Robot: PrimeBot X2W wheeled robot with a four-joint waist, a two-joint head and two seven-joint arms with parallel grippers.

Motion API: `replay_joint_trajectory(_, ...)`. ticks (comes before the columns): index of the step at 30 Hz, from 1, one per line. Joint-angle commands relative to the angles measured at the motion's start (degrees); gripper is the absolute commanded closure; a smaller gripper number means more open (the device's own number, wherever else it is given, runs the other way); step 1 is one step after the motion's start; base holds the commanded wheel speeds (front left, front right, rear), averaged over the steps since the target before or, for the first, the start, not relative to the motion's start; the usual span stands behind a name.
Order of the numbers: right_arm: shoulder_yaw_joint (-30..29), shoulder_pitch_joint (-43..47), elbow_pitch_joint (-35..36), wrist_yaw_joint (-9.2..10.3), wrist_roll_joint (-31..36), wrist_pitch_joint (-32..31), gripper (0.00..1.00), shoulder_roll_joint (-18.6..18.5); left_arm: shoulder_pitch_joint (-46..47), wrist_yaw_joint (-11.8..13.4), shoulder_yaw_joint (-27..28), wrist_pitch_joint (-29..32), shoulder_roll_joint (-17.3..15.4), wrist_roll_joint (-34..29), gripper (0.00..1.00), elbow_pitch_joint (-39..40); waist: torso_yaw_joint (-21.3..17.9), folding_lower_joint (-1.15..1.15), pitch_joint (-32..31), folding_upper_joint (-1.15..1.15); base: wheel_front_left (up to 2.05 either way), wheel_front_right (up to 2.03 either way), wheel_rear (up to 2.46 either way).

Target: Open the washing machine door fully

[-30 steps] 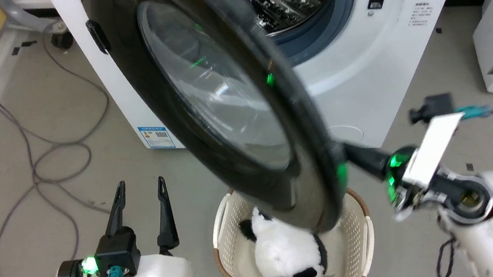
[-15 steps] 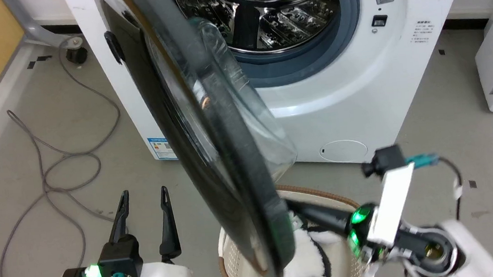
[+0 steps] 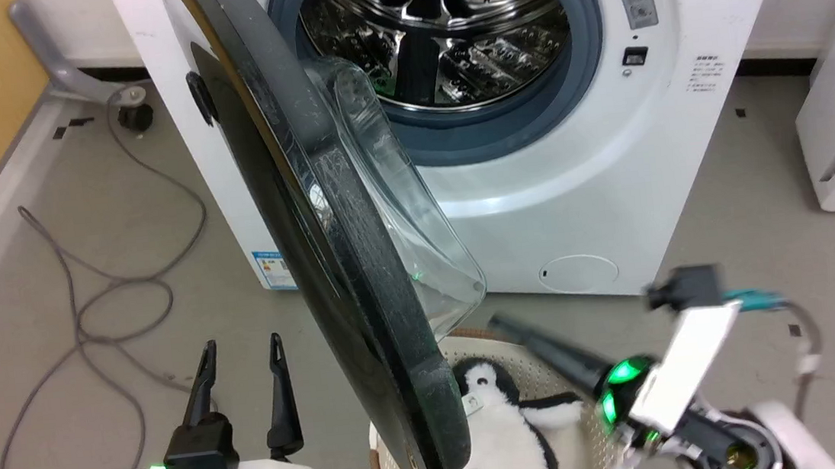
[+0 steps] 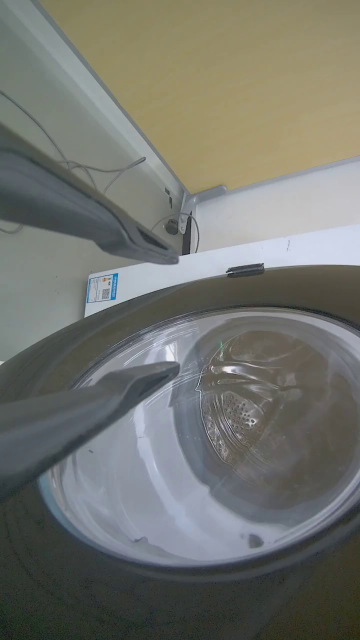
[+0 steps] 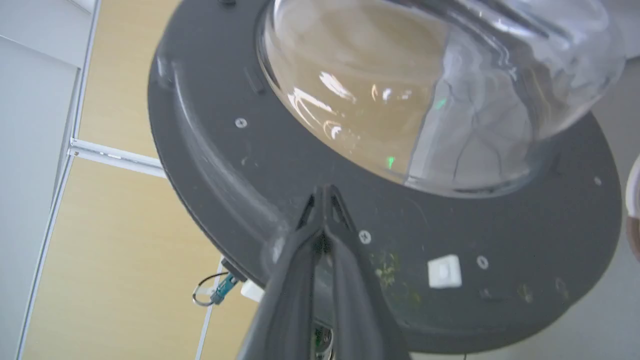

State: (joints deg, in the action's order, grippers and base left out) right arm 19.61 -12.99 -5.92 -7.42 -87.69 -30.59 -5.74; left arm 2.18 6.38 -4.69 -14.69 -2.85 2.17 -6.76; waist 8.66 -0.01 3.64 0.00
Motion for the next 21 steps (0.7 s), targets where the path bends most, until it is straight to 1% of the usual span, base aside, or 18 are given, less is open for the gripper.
replay_joint_trajectory(1, -1.3, 1.0, 1.8, -0.07, 2.0, 3.7, 1.00, -0.4, -0.9, -0.2, 0.4, -0.3, 0.0, -0.2, 0.00, 0.0, -0.3, 0.01, -0.6, 0.00, 0.00, 0.00, 0.00)
replay_joint_trajectory(5, -2.2, 1.6, 5.2, -0.07, 8.3, 13.7, 1.00, -2.2, -1.5, -0.3, 0.7, -0.3, 0.0, -0.2, 0.00, 0.4, -0.8, 0.01, -1.7, 0.00, 0.00, 0.00, 0.00)
replay_joint_trajectory(8, -1.6, 1.7, 6.7, -0.07, 14.8, 23.0, 1.00, -4.8, -2.0, -0.4, 0.9, -0.3, 0.0, -0.3, 0.00, 0.5, -1.3, 0.01, -2.3, 0.00, 0.00, 0.00, 0.00)
replay_joint_trajectory(11, -1.0, 1.8, 6.5, -0.07, 21.1, 33.5, 1.00, -7.5, -2.2, -0.5, 1.2, -0.3, 0.0, -0.3, 0.00, 0.8, -1.8, 0.01, -2.7, 0.00, 0.00, 0.00, 0.00)
replay_joint_trajectory(13, -0.5, 1.7, 5.4, -0.07, 26.8, 40.8, 1.00, -9.9, -2.4, -0.4, 1.5, -0.3, 0.0, -0.4, 0.00, 1.0, -2.2, 0.01, -3.0, 0.00, 0.00, 0.00, 0.00)
replay_joint_trajectory(14, -0.4, 1.7, 4.6, -0.07, 29.7, 43.2, 1.00, -10.8, -2.6, -0.5, 1.7, -0.3, 0.0, -0.5, 0.00, 1.0, -2.4, 0.01, -3.1, 0.00, 0.00, 0.00, 0.00)
replay_joint_trajectory(17, -3.4, 1.8, 3.3, -0.07, 37.6, 45.4, 1.00, -11.2, -2.9, -0.4, 2.1, -0.3, 0.0, -0.6, 0.00, 1.3, -3.1, 0.01, -3.3, 0.00, 0.00, 0.00, 0.00)
replay_joint_trajectory(19, -8.5, 2.2, 4.8, -0.07, 44.9, 45.5, 1.00, -9.6, -3.1, -0.5, 2.3, -0.3, 0.0, -0.6, 0.00, 1.5, -3.5, 0.01, -3.4, 0.00, 0.00, 0.00, 0.00)
replay_joint_trajectory(21, -12.4, 3.4, 6.7, -0.07, 53.2, 45.6, 1.00, -8.0, -3.2, -0.5, 2.5, -0.3, 0.0, -0.7, 0.00, 1.7, -3.8, 0.01, -3.4, 0.00, 0.00, 0.00, 0.00)
